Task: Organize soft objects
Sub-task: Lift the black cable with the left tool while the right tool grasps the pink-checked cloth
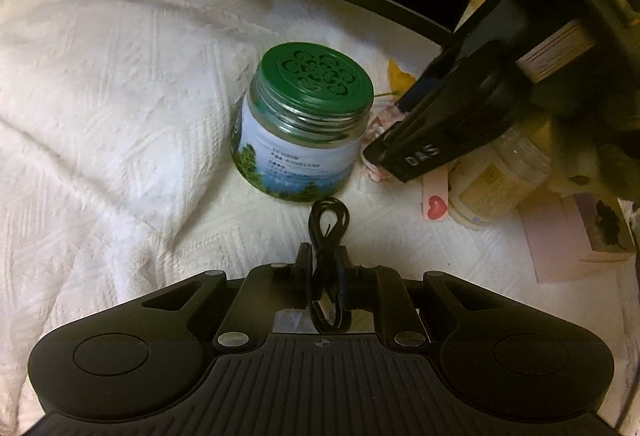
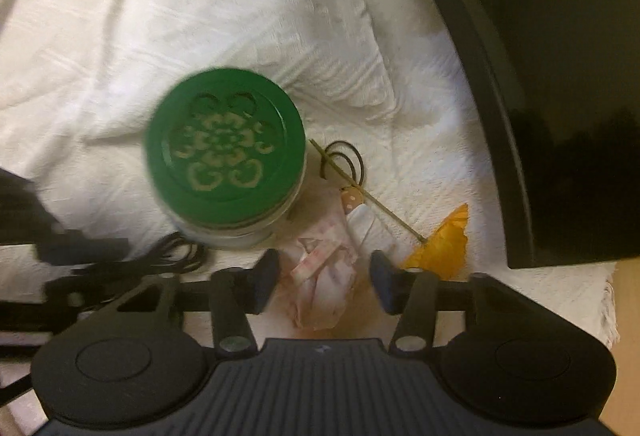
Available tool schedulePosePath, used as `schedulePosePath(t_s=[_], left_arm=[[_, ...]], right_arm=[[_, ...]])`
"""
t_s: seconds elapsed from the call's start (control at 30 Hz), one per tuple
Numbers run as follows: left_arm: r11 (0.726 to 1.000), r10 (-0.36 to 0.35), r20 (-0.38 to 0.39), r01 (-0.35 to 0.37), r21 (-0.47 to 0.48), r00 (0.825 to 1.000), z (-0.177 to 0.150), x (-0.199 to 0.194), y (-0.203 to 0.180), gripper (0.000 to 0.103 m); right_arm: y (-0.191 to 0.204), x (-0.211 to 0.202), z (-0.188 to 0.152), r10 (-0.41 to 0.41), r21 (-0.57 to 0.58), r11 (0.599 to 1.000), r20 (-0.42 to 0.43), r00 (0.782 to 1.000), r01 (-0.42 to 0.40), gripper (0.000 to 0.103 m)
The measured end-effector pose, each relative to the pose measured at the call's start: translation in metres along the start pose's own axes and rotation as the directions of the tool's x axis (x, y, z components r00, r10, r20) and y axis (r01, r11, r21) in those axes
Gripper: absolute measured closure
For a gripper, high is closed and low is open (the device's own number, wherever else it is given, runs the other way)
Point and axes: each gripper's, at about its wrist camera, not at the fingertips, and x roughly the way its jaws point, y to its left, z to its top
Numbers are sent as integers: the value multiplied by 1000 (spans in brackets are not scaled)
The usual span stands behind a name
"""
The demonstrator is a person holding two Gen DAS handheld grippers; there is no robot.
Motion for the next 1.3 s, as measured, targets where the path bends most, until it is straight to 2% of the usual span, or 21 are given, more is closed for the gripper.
schedulePosePath(t_s=[0.03, 0.1, 0.13, 0.4, 0.6, 0.7, 0.77, 0.83, 0.97, 1.1, 1.17, 1.23, 1.3], left_arm=[[1000, 1, 3, -1, 0, 1000, 0, -1, 0, 89], [1000, 4, 7, -4, 9, 1000, 0, -4, -3, 89], [1000, 6, 10, -6, 16, 1000, 0, -6, -5, 89], [998, -10, 72, 6, 68, 997, 16, -34, -22, 95], [994, -44, 147, 29, 101, 988, 32, -64, -36, 95], [997, -20, 174, 6, 77, 985, 29, -69, -27, 95], [998, -42, 170, 33, 60, 985, 25, -65, -17, 94], [997, -66, 129, 60, 51, 989, 20, -53, -10, 91], [987, -4, 120, -16, 161, 993, 4, -30, -17, 89], [970, 41, 56, -53, 237, 998, -2, -7, -24, 85], [971, 49, 30, -54, 231, 998, -3, -1, -24, 82], [977, 43, 0, -42, 209, 999, -3, 5, -20, 71], [981, 41, -37, -33, 189, 998, -2, 15, -18, 68]], right_arm=[[-1, 1, 0, 6, 5, 1000, -2, 1000, -6, 75], [-3, -1, -1, 20, 12, 1000, 4, 1000, -20, 89], [-5, -5, -3, 27, 22, 999, 13, 1000, -27, 92], [-42, -75, -28, 15, 211, 976, 179, 984, -53, 95], [-76, -136, -65, -34, 362, 928, 324, 945, -90, 95], [-80, -152, -82, -54, 392, 914, 365, 929, -101, 95], [-79, -153, -88, -55, 404, 908, 375, 925, -110, 95], [-75, -149, -90, -53, 401, 909, 379, 924, -113, 95], [-71, -138, -79, -17, 396, 907, 376, 926, -144, 95], [-62, -114, -62, 43, 395, 899, 350, 936, -189, 95], [-54, -105, -58, 59, 389, 901, 331, 942, -193, 95], [-49, -93, -54, 72, 386, 902, 310, 948, -195, 95], [-45, -84, -52, 81, 385, 902, 291, 953, -194, 94]])
